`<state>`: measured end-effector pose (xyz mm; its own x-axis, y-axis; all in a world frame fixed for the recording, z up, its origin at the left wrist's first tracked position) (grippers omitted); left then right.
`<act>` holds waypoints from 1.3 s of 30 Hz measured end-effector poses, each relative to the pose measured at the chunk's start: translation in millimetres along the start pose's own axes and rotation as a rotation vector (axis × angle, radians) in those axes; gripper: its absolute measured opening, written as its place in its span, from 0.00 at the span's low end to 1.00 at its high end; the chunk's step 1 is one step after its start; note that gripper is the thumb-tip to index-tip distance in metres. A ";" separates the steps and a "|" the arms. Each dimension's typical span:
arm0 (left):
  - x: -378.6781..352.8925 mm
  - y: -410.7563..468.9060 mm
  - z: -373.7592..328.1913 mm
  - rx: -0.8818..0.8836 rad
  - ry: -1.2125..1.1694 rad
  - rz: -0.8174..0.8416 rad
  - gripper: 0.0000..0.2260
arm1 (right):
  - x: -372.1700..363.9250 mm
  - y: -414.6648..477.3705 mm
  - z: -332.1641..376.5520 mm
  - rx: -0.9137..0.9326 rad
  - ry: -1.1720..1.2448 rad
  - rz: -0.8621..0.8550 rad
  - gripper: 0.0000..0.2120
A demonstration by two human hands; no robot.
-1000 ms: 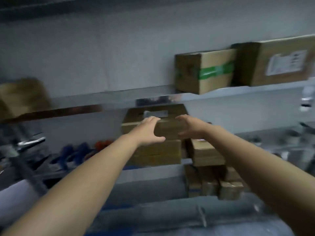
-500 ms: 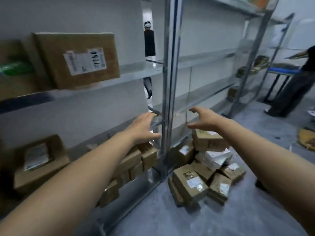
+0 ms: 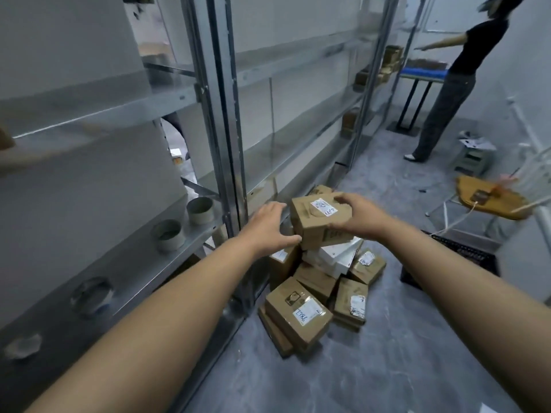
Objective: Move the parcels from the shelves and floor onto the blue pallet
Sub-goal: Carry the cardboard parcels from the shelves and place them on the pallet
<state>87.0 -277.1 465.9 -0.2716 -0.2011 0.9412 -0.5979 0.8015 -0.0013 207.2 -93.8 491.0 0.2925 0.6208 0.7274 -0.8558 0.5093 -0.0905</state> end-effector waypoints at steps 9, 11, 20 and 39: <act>-130.6 143.3 53.9 0.042 -0.067 0.214 0.38 | -85.4 130.6 -122.8 -0.246 0.159 0.034 0.34; -186.0 167.8 72.1 0.066 -0.075 0.272 0.37 | -116.5 161.7 -169.3 -0.302 0.177 0.041 0.35; -481.3 232.2 171.9 0.176 -0.051 0.483 0.39 | -328.5 203.6 -444.9 -0.637 0.288 0.004 0.34; -657.7 211.1 259.8 0.672 -0.167 0.387 0.48 | -488.9 130.5 -565.7 -1.082 1.070 -0.063 0.22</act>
<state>-56.5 -122.0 -241.2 -0.6310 -0.1017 0.7691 -0.7506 0.3307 -0.5721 193.9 6.4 -261.3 0.8840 0.4667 -0.0270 -0.2556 0.4341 -0.8639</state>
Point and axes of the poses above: each hand's wrist, its own y-axis towards the middle knuckle, its own x-axis out of the back of the hand, z = x × y, the point moved 3 cm from there along y, towards the middle knuckle, and after that the axes turned 13 degrees about y, right-handed, at the moved point
